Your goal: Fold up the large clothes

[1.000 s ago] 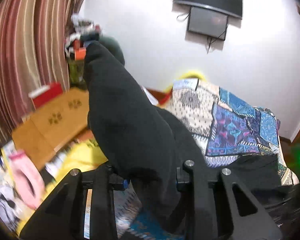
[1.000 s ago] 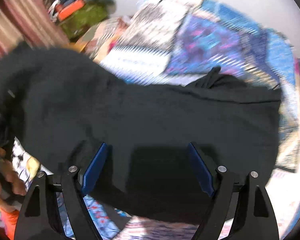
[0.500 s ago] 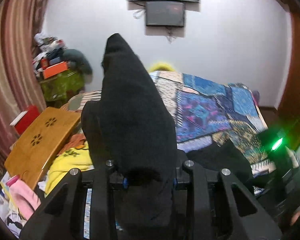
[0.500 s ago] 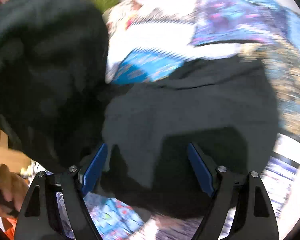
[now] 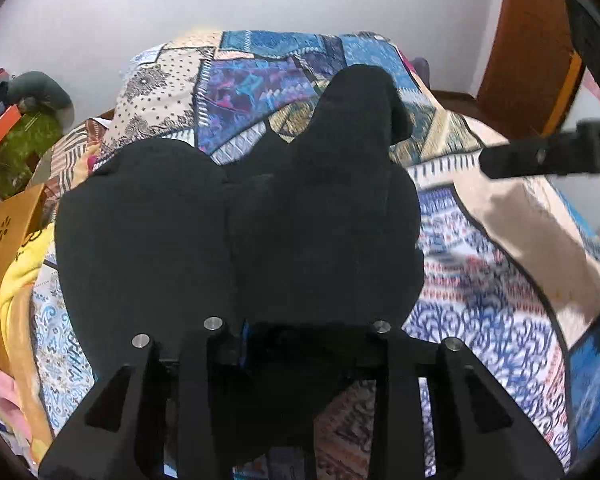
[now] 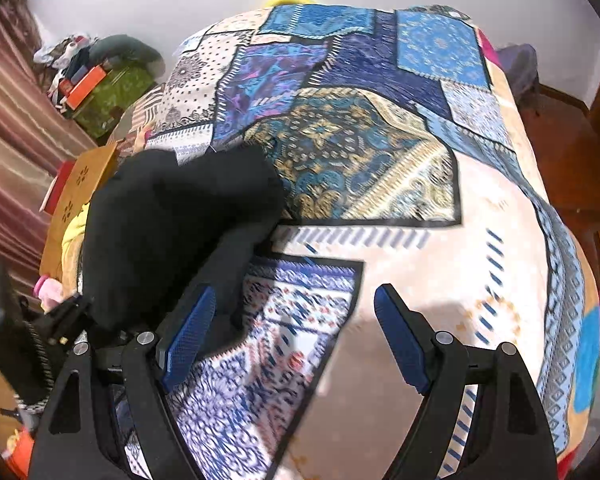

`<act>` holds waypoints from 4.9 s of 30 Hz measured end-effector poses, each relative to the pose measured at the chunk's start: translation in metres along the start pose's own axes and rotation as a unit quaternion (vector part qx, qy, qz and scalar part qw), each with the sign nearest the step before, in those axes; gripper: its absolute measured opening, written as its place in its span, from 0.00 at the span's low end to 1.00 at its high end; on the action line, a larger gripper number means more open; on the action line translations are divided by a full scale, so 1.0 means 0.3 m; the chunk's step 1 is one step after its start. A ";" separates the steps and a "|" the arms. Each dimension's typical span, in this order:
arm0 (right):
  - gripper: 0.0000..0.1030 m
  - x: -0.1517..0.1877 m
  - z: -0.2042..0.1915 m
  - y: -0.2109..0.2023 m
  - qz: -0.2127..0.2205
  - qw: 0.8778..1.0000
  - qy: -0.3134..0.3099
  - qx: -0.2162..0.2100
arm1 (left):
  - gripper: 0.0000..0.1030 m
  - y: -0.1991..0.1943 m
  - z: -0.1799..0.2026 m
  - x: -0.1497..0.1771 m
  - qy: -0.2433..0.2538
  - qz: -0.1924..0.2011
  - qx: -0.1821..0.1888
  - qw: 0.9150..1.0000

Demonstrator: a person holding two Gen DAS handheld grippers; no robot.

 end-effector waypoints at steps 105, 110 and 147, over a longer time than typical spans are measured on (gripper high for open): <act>0.15 -0.162 -0.345 0.109 -0.031 0.980 0.066 -0.182 | 0.76 -0.249 -0.641 -0.099 -0.331 0.079 0.157 0.927; 0.14 -0.304 -0.431 0.094 0.011 0.979 0.053 -0.195 | 0.76 -0.297 -0.738 -0.272 -0.304 0.106 0.158 0.933; 0.42 -0.275 -0.380 0.307 -0.036 0.996 0.036 -0.071 | 0.78 -0.118 -1.019 -0.217 -0.235 0.039 -0.002 0.971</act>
Point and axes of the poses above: each gripper's, at about its wrist camera, not at the fingertips, and y roughly the way its jaws point, z to its right, x to its underside, the point moved 9 cm from there along y, roughly the way its jaws point, and after that the axes turned 5 degrees about x, right-handed, at the moved point
